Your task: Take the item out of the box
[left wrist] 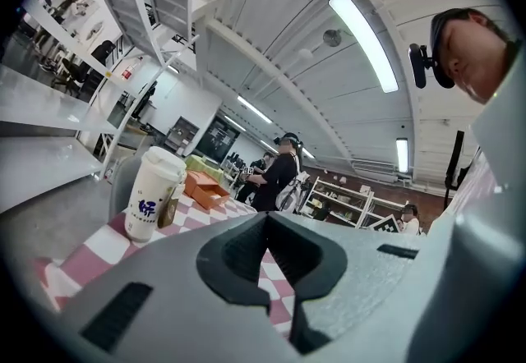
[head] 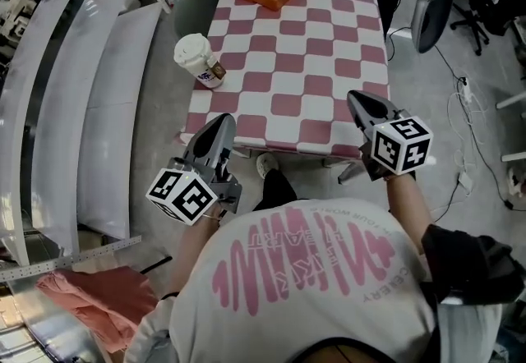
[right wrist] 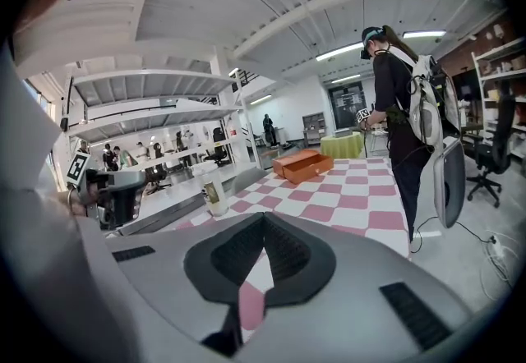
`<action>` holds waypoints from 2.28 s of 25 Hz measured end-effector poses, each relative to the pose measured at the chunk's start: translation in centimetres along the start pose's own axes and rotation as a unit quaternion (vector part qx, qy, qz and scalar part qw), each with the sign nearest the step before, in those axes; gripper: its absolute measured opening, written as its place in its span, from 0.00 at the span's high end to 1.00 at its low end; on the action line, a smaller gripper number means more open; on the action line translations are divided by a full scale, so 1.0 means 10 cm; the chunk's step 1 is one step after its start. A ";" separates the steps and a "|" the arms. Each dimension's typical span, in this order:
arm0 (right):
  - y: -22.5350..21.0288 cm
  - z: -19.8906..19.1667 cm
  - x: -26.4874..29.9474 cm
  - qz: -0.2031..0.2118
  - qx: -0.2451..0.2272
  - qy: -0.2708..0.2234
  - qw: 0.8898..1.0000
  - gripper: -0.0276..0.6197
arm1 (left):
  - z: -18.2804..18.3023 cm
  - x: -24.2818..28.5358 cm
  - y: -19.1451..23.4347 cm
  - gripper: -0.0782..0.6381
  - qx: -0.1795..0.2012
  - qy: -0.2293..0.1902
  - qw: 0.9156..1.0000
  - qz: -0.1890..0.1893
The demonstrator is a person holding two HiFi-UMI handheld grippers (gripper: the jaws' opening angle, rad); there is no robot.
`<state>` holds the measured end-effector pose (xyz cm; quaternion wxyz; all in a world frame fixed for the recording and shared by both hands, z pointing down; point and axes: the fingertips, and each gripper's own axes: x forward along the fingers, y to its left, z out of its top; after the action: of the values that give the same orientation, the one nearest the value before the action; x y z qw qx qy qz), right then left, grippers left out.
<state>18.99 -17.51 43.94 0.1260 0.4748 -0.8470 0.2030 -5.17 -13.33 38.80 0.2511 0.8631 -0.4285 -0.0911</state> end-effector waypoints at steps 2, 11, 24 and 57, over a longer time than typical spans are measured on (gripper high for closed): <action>-0.03 0.16 0.19 0.001 0.002 -0.006 1.000 0.95 | 0.13 0.18 0.07 0.88 0.007 0.005 1.000 -0.017; -0.13 1.01 1.01 0.010 -0.030 -0.031 0.999 0.95 | 1.04 0.85 0.33 0.88 0.075 0.005 0.994 -0.081; -0.36 1.99 2.06 0.011 -0.069 -0.054 0.996 0.95 | 2.10 1.58 0.98 0.88 0.140 0.018 0.984 -0.112; -1.78 1.56 4.41 -0.015 -0.043 0.150 0.988 0.95 | 1.92 2.47 1.70 0.88 0.084 0.058 0.981 -0.165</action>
<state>11.04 -66.28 52.01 0.2754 0.4453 -0.8194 0.2333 -8.93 -48.16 32.50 0.1833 0.9438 -0.2714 -0.0446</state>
